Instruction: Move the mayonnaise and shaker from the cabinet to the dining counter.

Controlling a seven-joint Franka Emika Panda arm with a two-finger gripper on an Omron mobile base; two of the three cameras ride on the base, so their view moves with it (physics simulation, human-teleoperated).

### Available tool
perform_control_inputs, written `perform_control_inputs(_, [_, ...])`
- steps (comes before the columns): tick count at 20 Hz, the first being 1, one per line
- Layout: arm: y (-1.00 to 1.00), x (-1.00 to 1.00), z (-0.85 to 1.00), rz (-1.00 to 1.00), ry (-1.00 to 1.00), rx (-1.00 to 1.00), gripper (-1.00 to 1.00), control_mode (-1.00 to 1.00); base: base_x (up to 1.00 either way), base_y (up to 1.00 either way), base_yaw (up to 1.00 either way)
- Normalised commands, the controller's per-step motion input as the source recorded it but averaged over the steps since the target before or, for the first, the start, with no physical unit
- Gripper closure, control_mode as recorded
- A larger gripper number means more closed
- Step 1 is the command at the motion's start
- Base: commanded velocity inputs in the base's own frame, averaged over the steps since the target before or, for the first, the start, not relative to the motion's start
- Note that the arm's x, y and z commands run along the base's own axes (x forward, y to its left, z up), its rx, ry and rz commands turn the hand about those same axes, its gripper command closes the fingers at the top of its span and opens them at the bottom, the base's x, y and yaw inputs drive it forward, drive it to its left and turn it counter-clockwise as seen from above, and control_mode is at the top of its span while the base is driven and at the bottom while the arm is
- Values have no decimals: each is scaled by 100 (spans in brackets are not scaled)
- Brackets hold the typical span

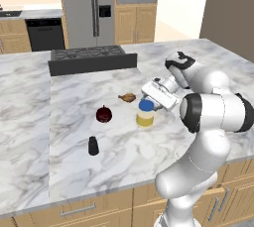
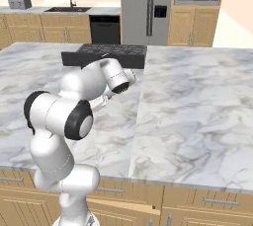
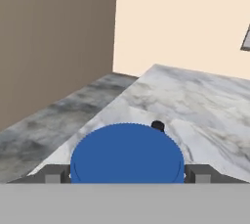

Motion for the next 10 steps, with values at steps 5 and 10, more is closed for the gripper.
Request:
perform_control_inputs(5, [1, 22, -37, 0, -8, 7, 100, -100, 0, 0, 0])
perform_control_inputs(10, [1, 15, -32, 0, -7, 0, 100, -100, 0, 0, 0])
